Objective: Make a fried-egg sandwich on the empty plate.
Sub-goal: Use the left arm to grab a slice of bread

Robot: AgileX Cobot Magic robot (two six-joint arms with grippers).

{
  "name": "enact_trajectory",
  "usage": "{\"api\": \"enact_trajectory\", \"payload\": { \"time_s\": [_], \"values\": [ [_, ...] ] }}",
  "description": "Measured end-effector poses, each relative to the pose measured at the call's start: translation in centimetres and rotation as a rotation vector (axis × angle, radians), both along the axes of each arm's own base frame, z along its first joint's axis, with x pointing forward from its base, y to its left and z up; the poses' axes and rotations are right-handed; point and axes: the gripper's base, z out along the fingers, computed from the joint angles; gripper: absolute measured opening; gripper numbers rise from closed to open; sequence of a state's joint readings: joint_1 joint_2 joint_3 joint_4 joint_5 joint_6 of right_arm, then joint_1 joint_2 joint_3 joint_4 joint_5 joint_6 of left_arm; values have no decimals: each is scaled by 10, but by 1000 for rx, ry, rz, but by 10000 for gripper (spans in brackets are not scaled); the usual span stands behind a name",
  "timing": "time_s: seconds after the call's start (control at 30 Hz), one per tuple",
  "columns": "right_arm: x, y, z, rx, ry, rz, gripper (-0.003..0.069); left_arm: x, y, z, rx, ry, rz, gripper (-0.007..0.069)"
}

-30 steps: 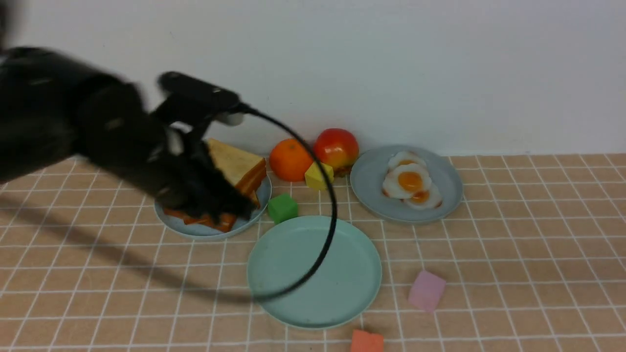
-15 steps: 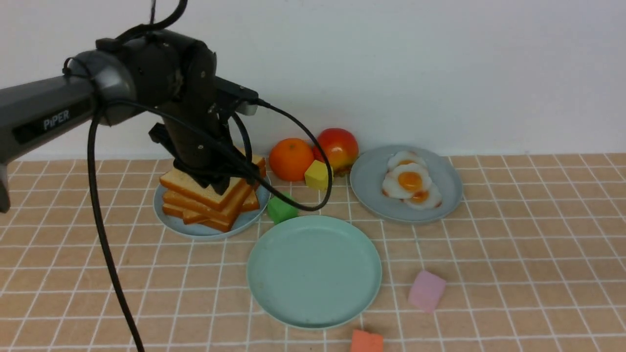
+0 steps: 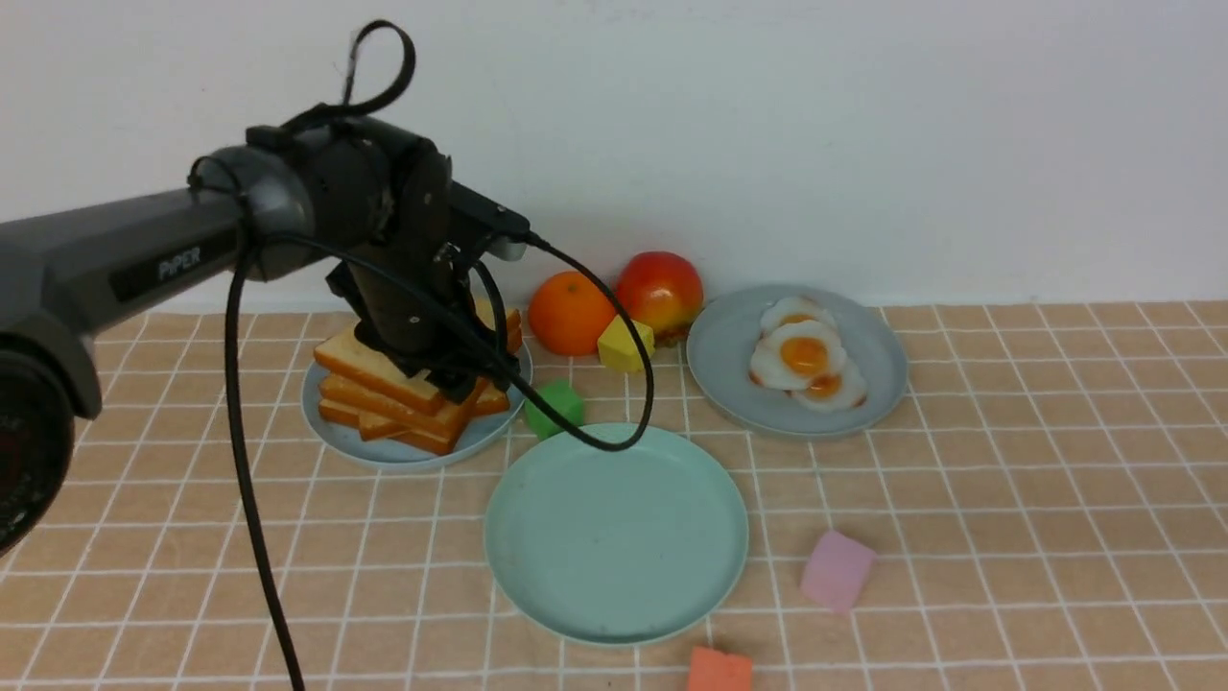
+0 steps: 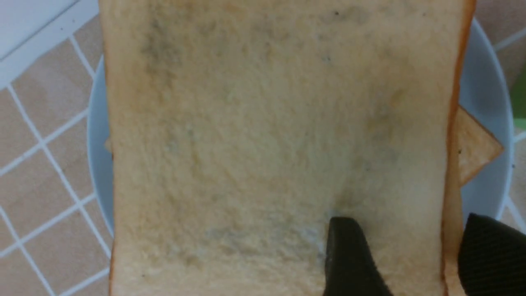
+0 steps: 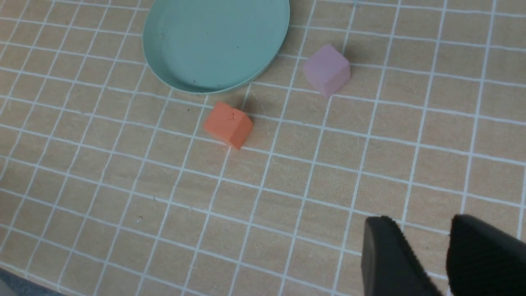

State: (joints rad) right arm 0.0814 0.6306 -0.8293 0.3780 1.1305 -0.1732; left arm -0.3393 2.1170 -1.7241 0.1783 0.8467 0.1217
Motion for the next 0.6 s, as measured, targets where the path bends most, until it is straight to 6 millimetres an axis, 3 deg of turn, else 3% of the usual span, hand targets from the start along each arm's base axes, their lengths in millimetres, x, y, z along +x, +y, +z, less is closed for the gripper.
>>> {"api": "enact_trajectory", "payload": {
  "time_s": [0.13,0.23,0.37,0.43,0.53,0.6],
  "values": [
    [0,0,0,0,0,0,239,1,-1,-2,4,3,-2,338],
    [0,0,0,-1,0,1,239,0,-1,-2,-9,7,2,245],
    [0,0,0,-1,0,1,239,-3,-2,6,-40,12,16,48],
    [0,0,0,-1,0,1,239,-6,-2,11,-53,16,23,27],
    [0,0,0,-1,0,1,239,-25,-6,44,-94,22,49,22],
    [0,0,0,-1,0,1,239,-49,-16,72,-114,-6,19,22]
  ]
}}
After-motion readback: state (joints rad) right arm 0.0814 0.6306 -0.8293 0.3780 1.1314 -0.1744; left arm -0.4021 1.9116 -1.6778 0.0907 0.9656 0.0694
